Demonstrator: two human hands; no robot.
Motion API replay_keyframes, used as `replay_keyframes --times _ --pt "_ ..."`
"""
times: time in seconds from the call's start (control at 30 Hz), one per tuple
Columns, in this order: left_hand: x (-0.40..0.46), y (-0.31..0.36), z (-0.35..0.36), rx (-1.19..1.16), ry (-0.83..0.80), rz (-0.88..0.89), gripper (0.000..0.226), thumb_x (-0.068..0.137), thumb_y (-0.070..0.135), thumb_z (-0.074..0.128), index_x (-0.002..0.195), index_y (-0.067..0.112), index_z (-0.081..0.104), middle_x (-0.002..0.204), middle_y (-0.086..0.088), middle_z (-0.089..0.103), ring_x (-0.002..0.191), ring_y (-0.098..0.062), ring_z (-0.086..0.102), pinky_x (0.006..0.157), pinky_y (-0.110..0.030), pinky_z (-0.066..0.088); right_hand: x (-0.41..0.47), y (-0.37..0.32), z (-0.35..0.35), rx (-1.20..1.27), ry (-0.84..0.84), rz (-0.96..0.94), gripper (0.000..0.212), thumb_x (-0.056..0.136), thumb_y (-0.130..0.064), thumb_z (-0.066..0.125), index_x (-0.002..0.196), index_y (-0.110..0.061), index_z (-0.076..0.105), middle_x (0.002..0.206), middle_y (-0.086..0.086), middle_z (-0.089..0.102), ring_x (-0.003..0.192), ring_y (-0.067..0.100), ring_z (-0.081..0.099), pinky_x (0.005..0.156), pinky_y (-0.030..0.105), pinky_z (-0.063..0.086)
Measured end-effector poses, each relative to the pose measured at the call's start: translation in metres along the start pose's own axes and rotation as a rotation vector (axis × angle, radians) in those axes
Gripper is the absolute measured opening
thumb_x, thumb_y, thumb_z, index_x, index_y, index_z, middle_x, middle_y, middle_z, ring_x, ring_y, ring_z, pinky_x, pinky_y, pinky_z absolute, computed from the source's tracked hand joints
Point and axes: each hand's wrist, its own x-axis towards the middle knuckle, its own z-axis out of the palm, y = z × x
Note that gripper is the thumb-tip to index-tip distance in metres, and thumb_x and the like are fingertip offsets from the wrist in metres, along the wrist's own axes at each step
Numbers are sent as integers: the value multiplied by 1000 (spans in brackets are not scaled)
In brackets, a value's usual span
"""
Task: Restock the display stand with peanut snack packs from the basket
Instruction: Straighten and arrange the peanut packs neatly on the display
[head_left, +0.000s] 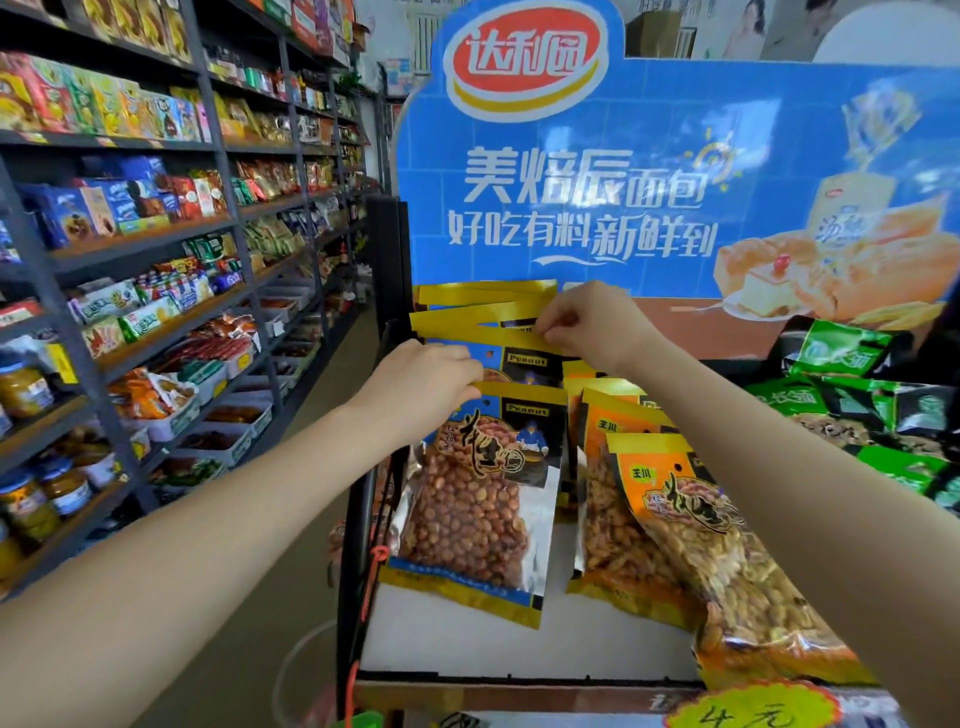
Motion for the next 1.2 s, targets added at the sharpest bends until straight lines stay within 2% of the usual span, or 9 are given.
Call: replay_keyframes --times 0.13,0.27,0.4,0.5,0.7,0.87,0.97,1.1,1.2 --pt "-6 5 4 -66 79 -51 25 97 21 44 117 13 57 107 -6 66 104 -29 59 82 -37 39 22 -7 14 -186 -13 -111 26 92 -4 46 107 -9 65 117 12 63 107 30 57 85 32 45" --pt "3 7 8 -106 141 -112 23 95 23 48 114 13 59 104 -6 66 99 -29 60 80 -37 39 28 -4 16 -318 -16 -139 23 93 -7 44 109 -14 60 116 12 52 100 34 57 81 42 50" --pt "12 4 16 -47 157 -148 20 95 17 48 108 12 63 102 -6 66 99 -30 58 79 -37 35 0 8 -3 -87 123 5 21 93 -17 52 108 -6 60 99 12 60 82 23 54 71 31 43" --pt "16 -3 14 -38 218 -176 16 91 15 55 101 9 65 99 -9 64 99 -32 54 80 -40 37 -37 11 3 44 -29 125 32 94 -30 50 94 -2 63 77 12 64 59 18 56 69 38 51" --pt "24 -13 18 124 198 -88 25 75 1 70 99 7 64 96 -12 62 88 -33 59 73 -40 44 -61 15 38 164 -195 382 39 86 -35 62 85 4 65 66 9 61 52 15 55 53 26 44" --pt "32 -9 11 108 171 -99 19 93 11 48 111 7 55 108 -10 58 102 -31 53 81 -40 37 -52 10 47 266 -33 482 29 85 -32 64 83 -3 62 64 5 55 50 13 49 43 20 34" --pt "39 -7 7 87 113 -103 25 96 24 44 112 7 52 112 -10 59 112 -30 46 87 -39 35 -53 5 46 258 38 496 34 85 -29 64 87 4 67 61 7 59 46 12 49 45 22 38" --pt "43 -9 6 68 66 -120 29 94 30 49 110 7 53 115 -10 54 113 -29 44 93 -40 35 -59 3 48 348 -83 591 36 81 -31 70 88 4 65 76 21 70 57 20 63 70 36 57" --pt "45 -8 2 2 9 -126 27 94 30 49 106 6 50 107 -11 59 99 -30 55 86 -39 37 -62 2 47 306 -177 584 27 83 -22 67 71 -7 50 67 14 61 54 20 60 60 30 50"
